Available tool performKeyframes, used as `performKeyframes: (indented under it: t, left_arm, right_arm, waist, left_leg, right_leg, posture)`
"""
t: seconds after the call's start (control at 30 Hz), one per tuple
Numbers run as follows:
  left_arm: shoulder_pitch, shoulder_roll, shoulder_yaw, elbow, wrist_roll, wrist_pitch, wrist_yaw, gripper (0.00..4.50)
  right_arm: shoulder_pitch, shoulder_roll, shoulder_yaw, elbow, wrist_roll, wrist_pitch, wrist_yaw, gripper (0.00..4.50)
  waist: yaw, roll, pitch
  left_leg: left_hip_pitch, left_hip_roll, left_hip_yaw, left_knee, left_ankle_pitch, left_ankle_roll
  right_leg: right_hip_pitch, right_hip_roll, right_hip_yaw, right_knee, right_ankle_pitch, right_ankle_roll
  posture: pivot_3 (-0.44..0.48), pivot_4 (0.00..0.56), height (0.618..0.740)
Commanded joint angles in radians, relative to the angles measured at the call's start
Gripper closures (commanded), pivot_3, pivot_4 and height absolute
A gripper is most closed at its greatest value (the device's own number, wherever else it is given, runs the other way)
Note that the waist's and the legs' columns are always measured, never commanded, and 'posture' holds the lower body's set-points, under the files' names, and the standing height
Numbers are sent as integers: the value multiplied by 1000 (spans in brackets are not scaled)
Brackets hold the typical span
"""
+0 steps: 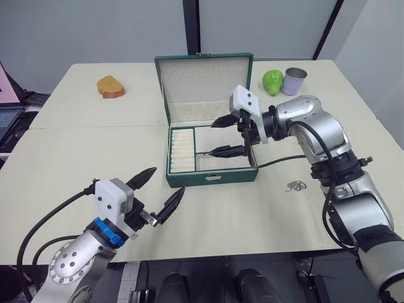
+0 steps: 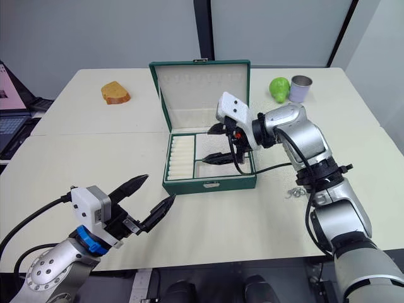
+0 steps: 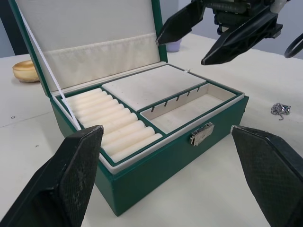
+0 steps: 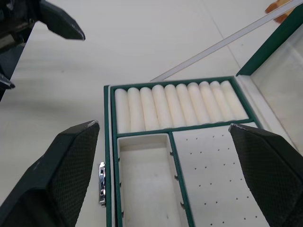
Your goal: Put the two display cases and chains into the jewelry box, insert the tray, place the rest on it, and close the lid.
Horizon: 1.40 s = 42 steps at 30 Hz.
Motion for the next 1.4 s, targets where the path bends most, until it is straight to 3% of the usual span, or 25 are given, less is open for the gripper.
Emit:
performKeyframes:
  t: [0.03,0.27,0.6,0.77,0.87,1.17,1.4]
  left_arm:
    - [-3,8,15,-5,-9,-21,-16,0]
    - [-9,5,14,4,0,-29,-21,0]
    - [-22,12,13,-9,-6,-12,-13,0]
    - [-35,23,17,-15,-16,3,-7,0]
    - [-70,45,35,-18,-54,34,-9,0]
    - [-135,197,196,74,-232,152,-93,0]
    - [-172,357,344,291,-235,164,-246,0]
  right_arm:
    - [12,19,-49,35,19,-57,-38,483]
    - [58,40,-40,155,-15,-155,-75,2470]
    - [81,61,23,316,-125,-235,-122,4480]
    - [83,62,13,323,-122,-240,-112,4480]
    - [79,61,-73,265,-28,-216,-87,4480]
    - [203,-154,-234,40,144,-95,44,2631]
    - [428,-366,-377,-75,204,-73,64,859]
  waist:
    - [1,0,0]
    - [0,0,0]
    - [-1,0,0]
    - [-1,0,0]
    - [1,0,0]
    - [6,0,0]
    - [6,-1,0]
  left_leg:
    - [0,0,0,0,0,0]
    - [0,0,0,0,0,0]
    - [0,0,1,0,0,0]
    - [2,0,1,0,0,0]
    - [2,0,0,0,0,0]
    - [0,0,-1,0,0,0]
    - [0,-1,0,-1,0,0]
  right_leg:
    - [0,0,0,0,0,0]
    - [0,0,0,0,0,0]
    - [0,0,1,0,0,0]
    - [2,0,0,0,0,0]
    - [2,0,0,0,0,0]
    - [1,0,-1,-1,0,0]
    - [1,0,-1,-2,0,0]
  posture:
    - [0,150,740]
    - [0,150,740]
    - [0,150,740]
    - [0,150,740]
    - [0,150,740]
    - [0,150,740]
    - [0,150,740]
